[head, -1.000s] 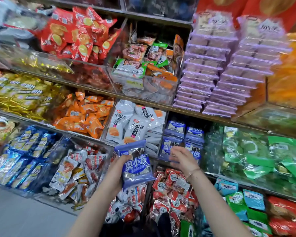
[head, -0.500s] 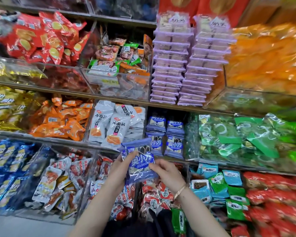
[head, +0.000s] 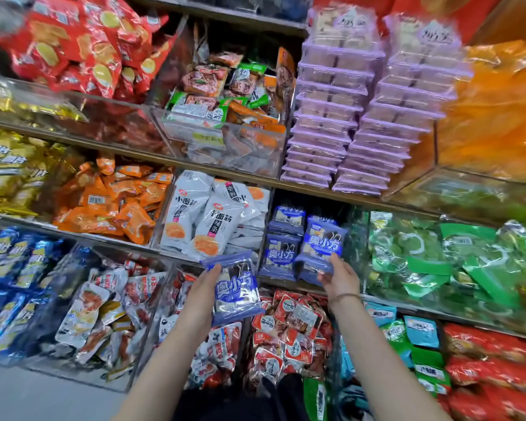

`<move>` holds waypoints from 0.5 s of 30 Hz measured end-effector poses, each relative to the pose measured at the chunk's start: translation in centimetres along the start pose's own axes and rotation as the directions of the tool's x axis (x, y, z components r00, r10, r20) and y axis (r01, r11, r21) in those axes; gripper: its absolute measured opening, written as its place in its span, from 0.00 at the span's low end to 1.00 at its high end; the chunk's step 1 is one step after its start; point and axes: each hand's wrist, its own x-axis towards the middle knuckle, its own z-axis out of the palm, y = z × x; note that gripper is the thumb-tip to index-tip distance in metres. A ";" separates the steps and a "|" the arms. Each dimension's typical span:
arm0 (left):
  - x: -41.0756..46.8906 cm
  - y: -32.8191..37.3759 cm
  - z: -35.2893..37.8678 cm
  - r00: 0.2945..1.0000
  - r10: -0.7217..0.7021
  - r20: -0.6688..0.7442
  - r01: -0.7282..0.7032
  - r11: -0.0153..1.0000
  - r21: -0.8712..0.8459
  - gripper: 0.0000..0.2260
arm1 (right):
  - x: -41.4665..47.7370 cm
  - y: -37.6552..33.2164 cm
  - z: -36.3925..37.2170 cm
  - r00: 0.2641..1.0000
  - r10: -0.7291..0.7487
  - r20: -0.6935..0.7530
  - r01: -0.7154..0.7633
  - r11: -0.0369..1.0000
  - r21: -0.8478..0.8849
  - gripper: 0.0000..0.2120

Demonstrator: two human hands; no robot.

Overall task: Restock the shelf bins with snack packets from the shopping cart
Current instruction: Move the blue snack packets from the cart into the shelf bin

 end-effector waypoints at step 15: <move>0.8 0.1 -0.5 0.996 -0.054 -0.065 0.054 0.999 -0.001 0.28 | 8.6 -3.8 7.4 0.968 0.056 -0.244 -0.034 0.995 0.094 0.11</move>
